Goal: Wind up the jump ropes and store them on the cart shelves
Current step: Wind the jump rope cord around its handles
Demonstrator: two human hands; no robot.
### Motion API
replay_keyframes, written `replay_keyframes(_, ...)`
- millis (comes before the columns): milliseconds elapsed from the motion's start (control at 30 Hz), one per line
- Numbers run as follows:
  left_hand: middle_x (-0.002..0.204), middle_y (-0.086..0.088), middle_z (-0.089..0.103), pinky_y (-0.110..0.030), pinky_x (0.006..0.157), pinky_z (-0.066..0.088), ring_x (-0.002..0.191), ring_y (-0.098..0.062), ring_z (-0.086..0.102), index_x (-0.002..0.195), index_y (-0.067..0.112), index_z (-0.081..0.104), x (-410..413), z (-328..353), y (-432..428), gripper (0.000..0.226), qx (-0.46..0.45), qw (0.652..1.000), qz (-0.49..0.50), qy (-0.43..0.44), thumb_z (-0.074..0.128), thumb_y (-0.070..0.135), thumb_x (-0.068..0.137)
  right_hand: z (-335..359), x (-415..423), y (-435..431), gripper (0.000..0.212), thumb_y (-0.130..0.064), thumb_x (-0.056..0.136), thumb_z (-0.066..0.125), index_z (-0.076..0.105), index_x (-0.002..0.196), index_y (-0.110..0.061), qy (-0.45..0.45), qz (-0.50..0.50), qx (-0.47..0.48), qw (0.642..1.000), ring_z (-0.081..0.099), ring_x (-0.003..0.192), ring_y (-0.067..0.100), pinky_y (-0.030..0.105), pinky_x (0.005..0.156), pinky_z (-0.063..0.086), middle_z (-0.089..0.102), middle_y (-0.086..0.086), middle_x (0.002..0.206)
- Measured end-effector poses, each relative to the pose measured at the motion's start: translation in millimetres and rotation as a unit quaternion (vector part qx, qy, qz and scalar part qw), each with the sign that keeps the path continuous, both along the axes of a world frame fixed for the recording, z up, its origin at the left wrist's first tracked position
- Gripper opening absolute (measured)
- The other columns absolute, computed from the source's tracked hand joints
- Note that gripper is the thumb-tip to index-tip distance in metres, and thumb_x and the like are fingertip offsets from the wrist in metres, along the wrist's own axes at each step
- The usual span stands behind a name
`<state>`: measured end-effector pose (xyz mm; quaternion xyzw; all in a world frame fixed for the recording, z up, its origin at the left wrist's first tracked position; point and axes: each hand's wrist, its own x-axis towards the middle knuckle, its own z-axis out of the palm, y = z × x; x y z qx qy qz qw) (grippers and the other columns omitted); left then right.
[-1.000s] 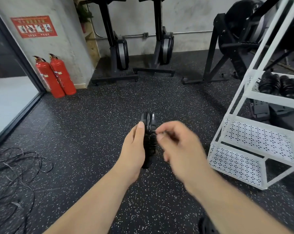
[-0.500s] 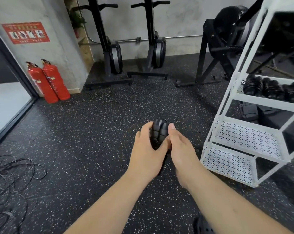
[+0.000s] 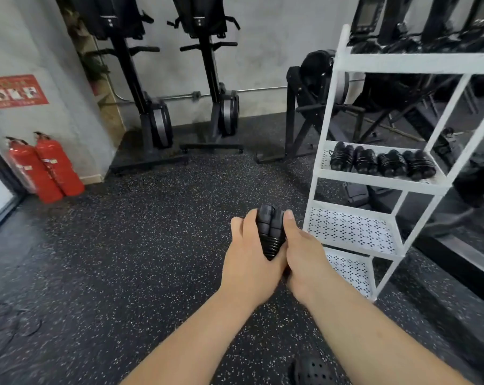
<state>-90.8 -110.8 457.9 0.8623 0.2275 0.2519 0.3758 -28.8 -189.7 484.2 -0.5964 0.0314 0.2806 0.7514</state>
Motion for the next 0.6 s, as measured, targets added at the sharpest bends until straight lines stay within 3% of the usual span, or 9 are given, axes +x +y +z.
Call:
replay_keyframes(100,0.126,0.010,0.033,-0.047,0.088,0.059,0.097,-0.022,0.066,0.155,0.045,0.023,8,9,-20,0.080,-0.012,0.999,-0.029,0.014,0.070,0.060,0.091,10,8,-25,0.045,-0.053,0.107,0.054,0.080,0.101,-0.016,-0.033,-0.018,-0.013,0.999,0.079,0.096,0.027,0.045,0.096,0.060,0.083,0.007,0.093)
replay_keyframes(233,0.137,0.007,0.033,-0.041,0.098,0.055,0.107,-0.020,0.067,0.164,0.050,0.009,19,17,-40,0.098,-0.050,0.993,-0.098,0.048,0.071,0.062,0.089,22,22,-55,0.041,-0.047,0.109,0.054,0.078,0.100,-0.014,-0.051,-0.053,-0.010,0.997,0.079,0.070,0.017,0.029,0.062,0.058,0.082,0.007,0.085)
replay_keyframes(300,0.145,0.008,0.039,-0.034,0.104,0.047,0.120,-0.013,0.058,0.165,0.052,0.009,26,23,-50,0.099,-0.073,0.986,-0.143,0.050,0.073,0.059,0.089,26,33,-71,0.043,-0.048,0.109,0.054,0.077,0.099,-0.013,-0.058,-0.074,-0.017,0.995,0.079,0.068,0.022,0.029,0.058,0.056,0.081,0.009,0.083)
replay_keyframes(367,0.140,0.024,0.053,-0.041,0.111,0.048,0.129,-0.008,0.055,0.149,0.075,0.021,34,27,-62,0.083,-0.110,0.979,-0.169,0.034,0.075,0.055,0.090,29,46,-85,0.044,-0.051,0.108,0.054,0.076,0.100,-0.014,-0.055,-0.106,-0.024,0.993,0.077,0.078,0.030,0.034,0.063,0.056,0.080,0.012,0.087)
replay_keyframes(433,0.126,0.035,0.062,-0.051,0.099,0.059,0.123,-0.010,0.064,0.127,0.089,0.028,44,31,-74,0.070,-0.168,0.965,-0.195,0.051,0.073,0.050,0.090,30,59,-101,0.045,-0.053,0.109,0.051,0.075,0.104,-0.015,-0.051,-0.123,-0.032,0.991,0.074,0.087,0.032,0.036,0.064,0.053,0.077,0.013,0.096)
replay_keyframes(500,0.131,0.020,0.068,-0.051,0.091,0.064,0.114,-0.015,0.071,0.145,0.073,0.034,56,35,-87,0.071,-0.204,0.954,-0.212,0.058,0.070,0.050,0.089,31,71,-116,0.047,-0.055,0.110,0.047,0.074,0.107,-0.016,-0.054,-0.130,-0.052,0.989,0.072,0.088,0.031,0.035,0.064,0.051,0.076,0.013,0.098)
replay_keyframes(533,0.131,0.012,0.068,-0.045,0.090,0.065,0.112,-0.016,0.071,0.154,0.059,0.035,62,36,-93,0.072,-0.209,0.950,-0.226,0.055,0.070,0.045,0.093,31,77,-124,0.048,-0.055,0.110,0.045,0.073,0.107,-0.016,-0.056,-0.133,-0.064,0.988,0.071,0.088,0.030,0.036,0.065,0.052,0.075,0.012,0.098)
replay_keyframes(600,0.123,0.015,0.065,-0.025,0.082,0.061,0.110,-0.012,0.069,0.157,0.044,0.039,71,39,-103,0.063,-0.199,0.949,-0.239,0.046,0.068,0.029,0.103,30,87,-139,0.048,-0.054,0.111,0.042,0.072,0.111,-0.017,-0.062,-0.134,-0.078,0.986,0.071,0.092,0.032,0.043,0.078,0.058,0.075,0.013,0.100)
